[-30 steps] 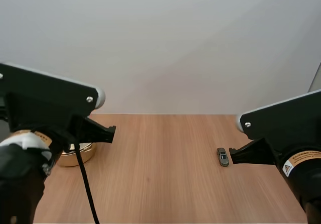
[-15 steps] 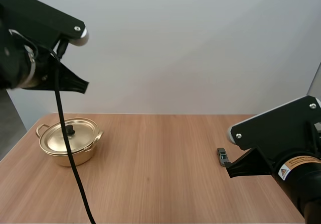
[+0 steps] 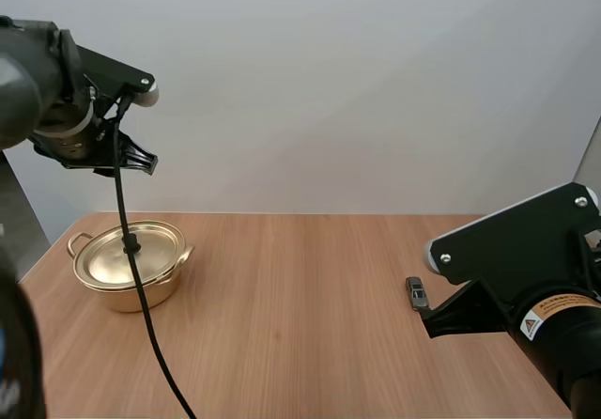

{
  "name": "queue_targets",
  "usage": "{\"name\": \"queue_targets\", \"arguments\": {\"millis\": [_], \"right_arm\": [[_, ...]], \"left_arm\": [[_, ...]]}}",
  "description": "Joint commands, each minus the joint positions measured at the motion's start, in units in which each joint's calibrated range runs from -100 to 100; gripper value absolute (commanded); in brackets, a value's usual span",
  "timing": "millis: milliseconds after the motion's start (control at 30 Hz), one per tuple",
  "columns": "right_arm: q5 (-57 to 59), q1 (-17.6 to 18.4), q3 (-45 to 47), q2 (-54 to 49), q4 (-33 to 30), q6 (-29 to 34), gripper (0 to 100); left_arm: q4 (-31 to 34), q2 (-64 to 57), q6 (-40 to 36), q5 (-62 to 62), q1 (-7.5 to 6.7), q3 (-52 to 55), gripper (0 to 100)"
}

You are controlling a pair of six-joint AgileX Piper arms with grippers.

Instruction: Open the pot, put the car inside, and close it

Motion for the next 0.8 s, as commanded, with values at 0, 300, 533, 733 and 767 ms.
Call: {"name": "queue_targets", "arguments": {"millis": [0,300,533,733,767], "right_arm": [[0.0,0.0,0.0,0.0,0.2,0.0,0],[-0.3,0.0,0.3,0.0,0.6,-0.4,0],[-0.3,0.0,0.3,0.0,0.6,-0.4,0],[-0.3,-0.2,0.3,0.0,0.6,-0.4,0],[-0.3,-0.3,0.3,0.0,0.6,-0.4,0]], "left_arm": [[0.1,14.8,0.0,0.8,-0.02,-0.7,65],[0.8,25.5,-0.1,5.4,-0.02,-1.4,88],[0.8,29.2,-0.1,4.1,-0.02,-1.4,87],[0.5,29.6,0.3,-1.0,-0.02,-1.4,87],[0.5,29.7,0.3,-1.4,-0.02,-1.4,87]]}}
